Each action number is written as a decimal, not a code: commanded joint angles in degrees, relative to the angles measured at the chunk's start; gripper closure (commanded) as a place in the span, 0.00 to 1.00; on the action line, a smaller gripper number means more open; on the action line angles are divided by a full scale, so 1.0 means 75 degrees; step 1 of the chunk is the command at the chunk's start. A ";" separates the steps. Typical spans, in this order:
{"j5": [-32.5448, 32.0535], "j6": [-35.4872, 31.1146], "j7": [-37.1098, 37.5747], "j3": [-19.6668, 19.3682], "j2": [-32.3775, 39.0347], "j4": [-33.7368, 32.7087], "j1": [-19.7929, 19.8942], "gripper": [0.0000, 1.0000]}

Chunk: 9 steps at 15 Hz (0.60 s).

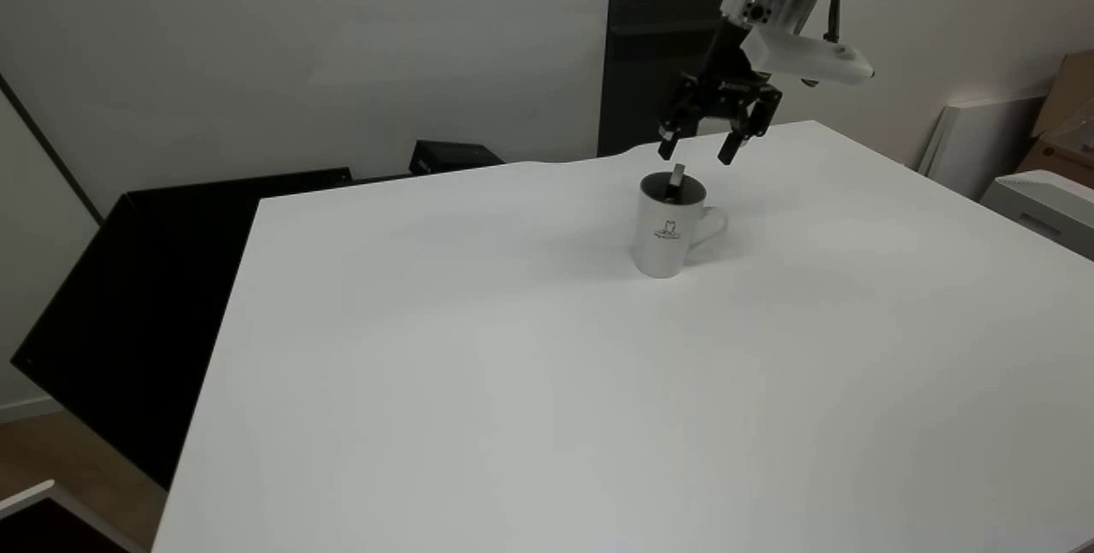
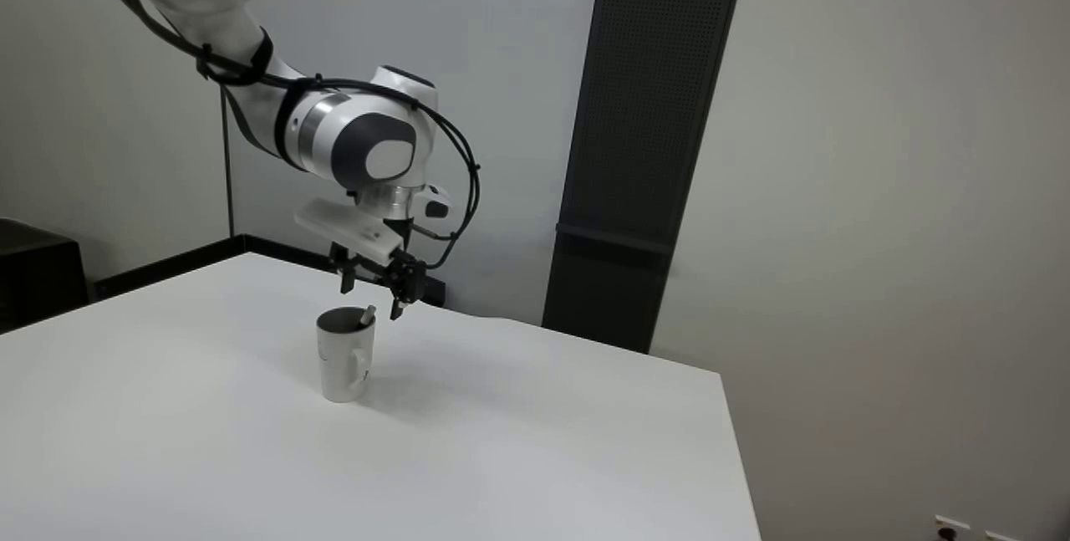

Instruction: Remove the marker from the mug and place it on the table

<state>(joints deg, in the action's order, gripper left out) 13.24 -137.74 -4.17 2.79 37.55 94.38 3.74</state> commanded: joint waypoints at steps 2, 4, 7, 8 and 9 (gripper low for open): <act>-0.0199 -0.0195 0.0108 -0.0020 0.0136 -0.0147 -0.0070 0.00; -0.0270 -0.0305 0.0093 -0.0016 0.0181 -0.0142 -0.0086 0.00; -0.0297 -0.0409 0.0092 -0.0003 0.0261 -0.0155 -0.0093 0.00; -0.0314 -0.0426 0.0105 -0.0005 0.0284 -0.0161 -0.0099 0.25; -0.0350 -0.0453 0.0129 -0.0022 0.0296 -0.0158 -0.0117 0.26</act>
<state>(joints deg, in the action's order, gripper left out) 11.71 -140.73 -4.28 2.80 38.93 94.38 3.19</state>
